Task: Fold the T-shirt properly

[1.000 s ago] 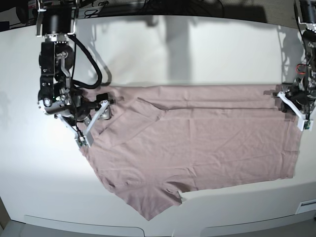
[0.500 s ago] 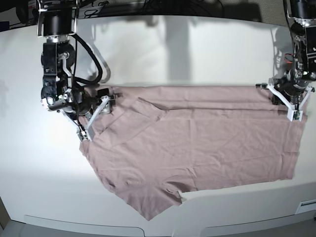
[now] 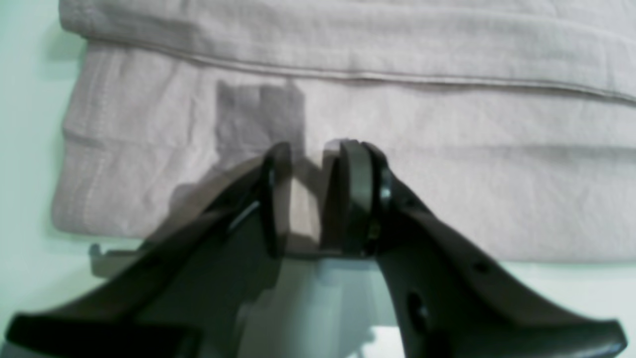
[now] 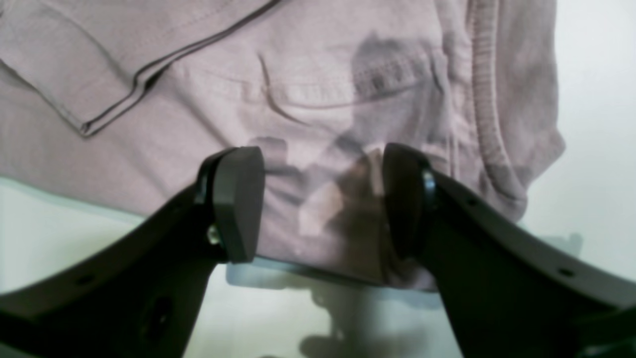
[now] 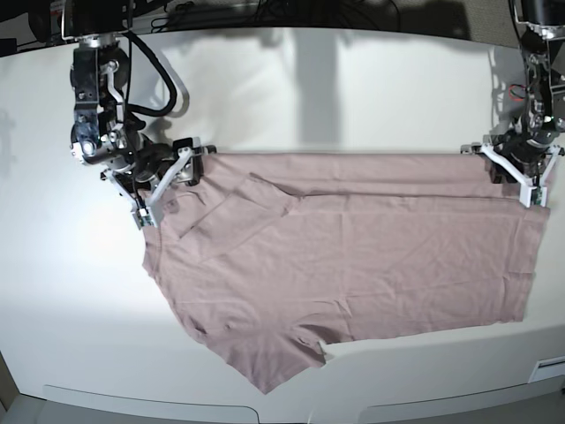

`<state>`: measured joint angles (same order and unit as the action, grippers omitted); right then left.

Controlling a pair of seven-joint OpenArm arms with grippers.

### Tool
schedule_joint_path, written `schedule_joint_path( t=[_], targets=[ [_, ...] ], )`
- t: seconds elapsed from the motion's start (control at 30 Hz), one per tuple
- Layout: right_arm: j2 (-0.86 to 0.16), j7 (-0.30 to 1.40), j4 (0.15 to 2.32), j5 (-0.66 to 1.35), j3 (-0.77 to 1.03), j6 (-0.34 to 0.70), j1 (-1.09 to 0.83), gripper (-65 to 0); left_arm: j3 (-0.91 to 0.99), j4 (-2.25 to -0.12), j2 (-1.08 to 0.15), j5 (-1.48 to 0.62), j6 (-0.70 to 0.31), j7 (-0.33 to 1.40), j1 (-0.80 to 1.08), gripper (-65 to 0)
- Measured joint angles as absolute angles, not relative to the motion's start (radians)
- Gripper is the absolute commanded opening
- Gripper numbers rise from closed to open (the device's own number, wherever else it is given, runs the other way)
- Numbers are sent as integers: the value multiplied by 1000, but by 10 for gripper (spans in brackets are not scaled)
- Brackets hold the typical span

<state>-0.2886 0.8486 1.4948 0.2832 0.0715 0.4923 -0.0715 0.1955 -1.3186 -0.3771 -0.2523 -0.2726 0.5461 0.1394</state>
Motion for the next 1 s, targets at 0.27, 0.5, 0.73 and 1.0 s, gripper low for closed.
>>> schedule_joint_path(
  t=[0.27,0.5,0.73,1.0],
  targets=[
    [-294,823,1504,283,73,502,-123,-273,201,-1328,-382,-256,-271,493,191,-490],
    [-294,825,1579,281,74,510,-203,-273,201,-1349,-394,-245,-270,495,218,-490],
    [-290,862,1660,311,136,523,-278,-273,204,-1414,-408,-236,-261,495,302,-490],
    [-290,875,1663,456,315,595,-370,-273,210,-1423,-413,-245,-258,442,367,-490]
  ],
)
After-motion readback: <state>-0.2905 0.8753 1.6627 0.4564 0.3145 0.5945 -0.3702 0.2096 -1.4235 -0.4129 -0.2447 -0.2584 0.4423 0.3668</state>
